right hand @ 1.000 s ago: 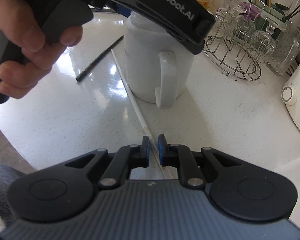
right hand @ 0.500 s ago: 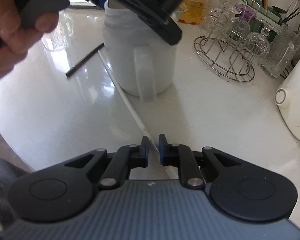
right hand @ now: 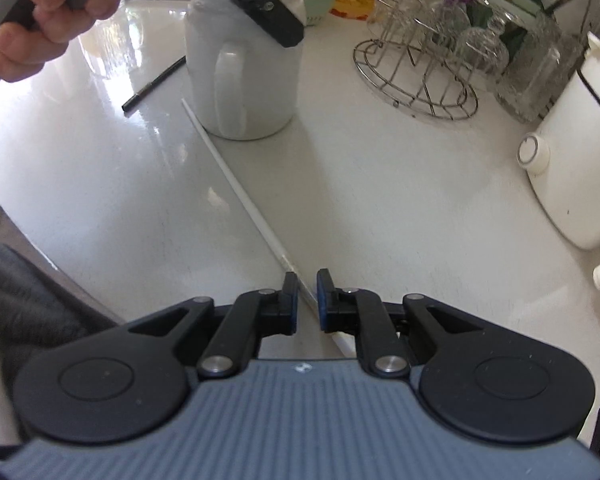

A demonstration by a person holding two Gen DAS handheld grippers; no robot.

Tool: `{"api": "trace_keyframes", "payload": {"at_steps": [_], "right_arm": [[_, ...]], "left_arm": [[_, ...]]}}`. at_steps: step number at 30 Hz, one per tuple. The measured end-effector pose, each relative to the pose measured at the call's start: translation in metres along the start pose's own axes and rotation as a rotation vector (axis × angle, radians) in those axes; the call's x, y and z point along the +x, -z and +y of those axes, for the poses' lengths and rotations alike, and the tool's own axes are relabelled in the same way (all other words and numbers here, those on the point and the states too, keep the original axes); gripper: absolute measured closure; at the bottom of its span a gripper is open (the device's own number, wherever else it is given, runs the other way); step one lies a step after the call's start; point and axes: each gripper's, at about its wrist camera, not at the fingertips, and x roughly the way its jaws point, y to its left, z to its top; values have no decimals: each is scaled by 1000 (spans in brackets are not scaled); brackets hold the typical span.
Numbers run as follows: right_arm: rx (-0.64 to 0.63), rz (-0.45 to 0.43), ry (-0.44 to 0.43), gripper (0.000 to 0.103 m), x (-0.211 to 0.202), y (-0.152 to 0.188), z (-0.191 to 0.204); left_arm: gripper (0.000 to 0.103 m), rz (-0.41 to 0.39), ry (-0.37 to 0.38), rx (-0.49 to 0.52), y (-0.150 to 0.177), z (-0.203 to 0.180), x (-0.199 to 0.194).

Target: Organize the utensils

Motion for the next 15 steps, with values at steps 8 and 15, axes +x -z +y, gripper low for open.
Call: {"api": "trace_keyframes", "payload": {"at_steps": [8, 15], "right_arm": [[-25, -65, -143, 59, -8, -10, -11], [-164, -89, -234, 61, 16, -50, 14]], "left_arm": [[12, 23, 9, -4, -3, 1, 2], [11, 49, -13, -29, -7, -1, 4]]}}
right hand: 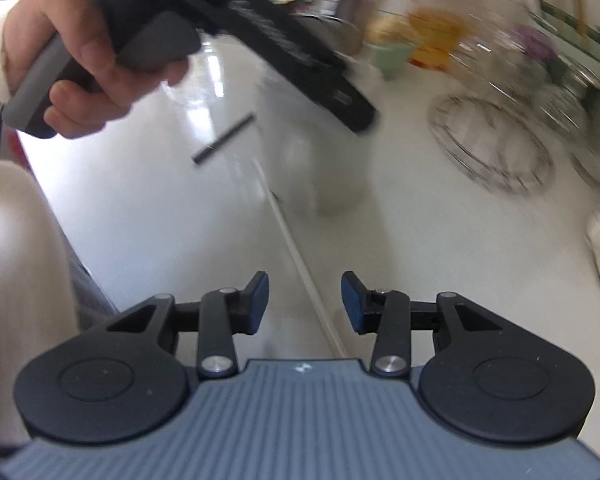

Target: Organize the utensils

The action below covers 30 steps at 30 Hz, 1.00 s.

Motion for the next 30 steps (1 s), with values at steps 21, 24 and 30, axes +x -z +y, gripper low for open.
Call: {"api": "trace_keyframes", "payload": {"at_steps": [21, 24, 30], "right_arm": [[-164, 115, 49, 97, 11, 11, 6], [-153, 132, 61, 99, -2, 24, 5], [-130, 171, 93, 100, -13, 38, -6]], "left_arm": [[7, -31, 7, -76, 1, 7, -19], [7, -27, 6, -79, -1, 7, -17], [7, -17, 16, -84, -2, 9, -12]]}}
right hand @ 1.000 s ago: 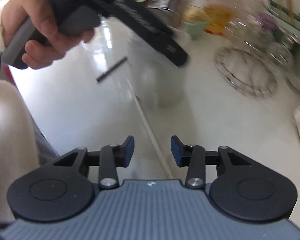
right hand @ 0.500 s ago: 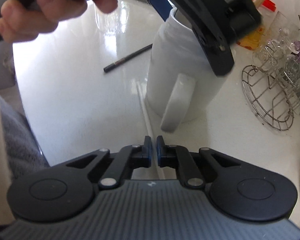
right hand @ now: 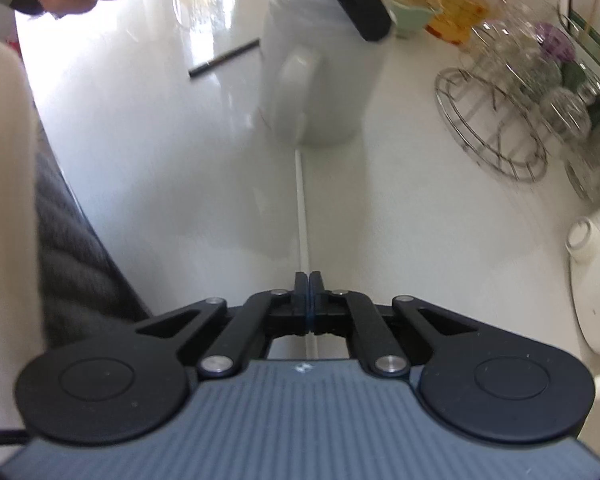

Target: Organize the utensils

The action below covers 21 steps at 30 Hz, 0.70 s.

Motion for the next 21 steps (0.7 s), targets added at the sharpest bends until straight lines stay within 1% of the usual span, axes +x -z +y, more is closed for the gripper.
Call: {"api": "trace_keyframes", "payload": {"at_steps": [6, 9, 10, 12, 13, 16, 17, 18, 19, 20, 21], "right_arm": [[69, 14, 50, 100, -3, 11, -20], [140, 14, 92, 100, -1, 11, -32], [169, 11, 93, 100, 1, 9, -36], [219, -9, 91, 100, 0, 5, -41], [245, -19, 98, 97, 0, 3, -44], [331, -51, 98, 96, -1, -1, -53], [355, -57, 90, 94, -1, -3, -56], [374, -64, 80, 88, 3, -8, -62], [382, -76, 67, 77, 3, -9, -64], [379, -88, 60, 73, 3, -11, -66], [368, -91, 57, 71, 6, -15, -66]], "left_arm": [[7, 6, -3, -1, -2, 1, 5], [7, 4, -2, -5, -1, 3, 5], [7, 4, -1, -8, -1, 3, 4], [7, 4, -6, -12, 0, 4, 3], [7, 2, -13, -13, 2, 4, 2], [7, -8, -15, -17, 6, 3, -1], [7, -14, -17, -14, 8, 3, -3], [7, -20, -15, -8, 10, 2, -5], [7, -26, -8, 0, 11, 1, -7], [7, -21, -2, 6, 13, 0, -9], [7, -22, -1, 10, 16, -1, -10]]}}
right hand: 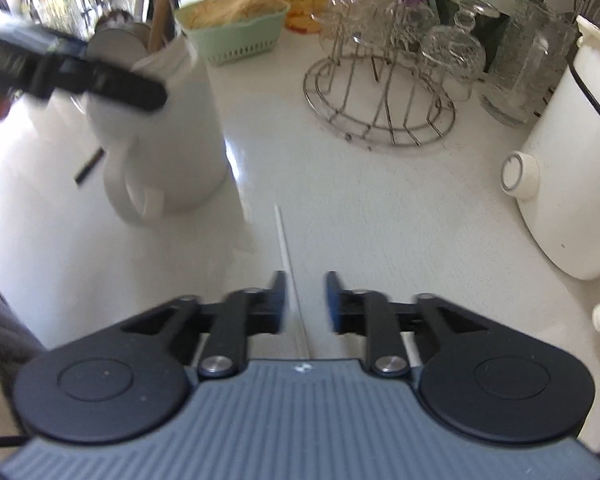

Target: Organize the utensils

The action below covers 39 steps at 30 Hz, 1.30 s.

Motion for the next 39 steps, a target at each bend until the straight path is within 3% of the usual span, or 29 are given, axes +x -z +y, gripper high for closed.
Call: {"api": "trace_keyframes", "payload": {"at_steps": [8, 14, 16, 23, 34, 39], "right_arm": [[-159, 37, -30, 74, 22, -17, 15], [-218, 79, -17, 95, 31, -21, 24], [-246, 80, -7, 97, 31, -22, 29], [-171, -13, 3, 98, 11, -33, 23], [4, -225, 19, 100, -58, -42, 18], [18, -206, 30, 100, -60, -34, 17]], "left_arm": [[8, -26, -16, -29, 15, -4, -5], [10, -41, -27, -55, 19, -5, -6], [10, -42, -34, -57, 19, -5, -6], [10, -42, -35, -55, 17, -4, -6], [10, -39, -20, -2, 11, -5, -4], [10, -33, -3, 6, 9, -1, -3]]}}
